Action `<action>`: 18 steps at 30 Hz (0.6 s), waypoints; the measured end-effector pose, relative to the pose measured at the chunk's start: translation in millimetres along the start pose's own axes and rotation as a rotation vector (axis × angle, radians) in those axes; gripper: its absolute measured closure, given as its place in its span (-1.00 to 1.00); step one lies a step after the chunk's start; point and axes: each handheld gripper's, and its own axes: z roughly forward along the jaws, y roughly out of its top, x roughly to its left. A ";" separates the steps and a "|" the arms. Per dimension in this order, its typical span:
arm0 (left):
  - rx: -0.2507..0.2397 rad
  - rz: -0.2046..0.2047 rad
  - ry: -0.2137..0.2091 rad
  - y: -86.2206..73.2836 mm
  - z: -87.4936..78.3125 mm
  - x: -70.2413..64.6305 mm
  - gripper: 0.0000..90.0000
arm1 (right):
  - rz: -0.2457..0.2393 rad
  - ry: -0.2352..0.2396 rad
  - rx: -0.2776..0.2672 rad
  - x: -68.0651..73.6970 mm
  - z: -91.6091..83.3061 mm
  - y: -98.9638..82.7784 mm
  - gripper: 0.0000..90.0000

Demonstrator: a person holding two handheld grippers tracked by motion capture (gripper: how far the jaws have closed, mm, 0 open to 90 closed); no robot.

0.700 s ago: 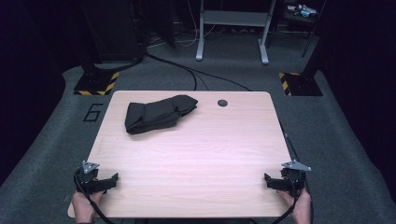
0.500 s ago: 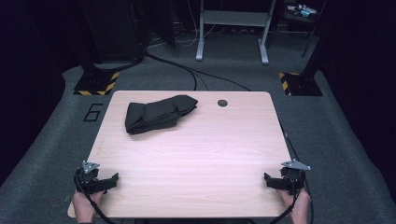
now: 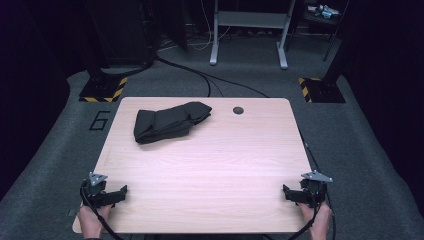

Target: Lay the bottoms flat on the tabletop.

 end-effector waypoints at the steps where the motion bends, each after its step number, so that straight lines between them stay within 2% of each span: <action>1: 0.000 -0.001 0.002 0.1 -0.1 0.0 -0.99 | -0.003 0.000 -0.001 -0.2 0.0 0.0 -1.00; 4: 0.000 0.000 0.008 1.0 0.4 0.5 -1.00 | -0.003 0.000 0.000 -0.2 0.0 0.0 -1.00; 8: 0.011 -0.003 -0.005 3.0 1.5 0.5 -1.00 | 0.004 -0.003 0.000 0.2 0.1 0.2 -1.00; 10: 0.013 0.008 -0.021 4.9 2.9 0.0 -1.00 | 0.002 -0.004 0.002 -0.1 0.3 0.4 -1.00; 14: 0.008 0.003 -0.045 10.3 3.9 0.4 -1.00 | 0.003 -0.006 0.002 -0.1 0.3 0.5 -1.00; 15: -0.006 -0.009 -0.057 15.1 6.6 2.7 -1.00 | 0.009 -0.009 0.005 -0.2 0.5 1.0 -1.00; 18: 0.002 -0.008 -0.078 22.6 10.4 6.0 -1.00 | 0.008 -0.010 0.004 -0.1 0.4 0.9 -1.00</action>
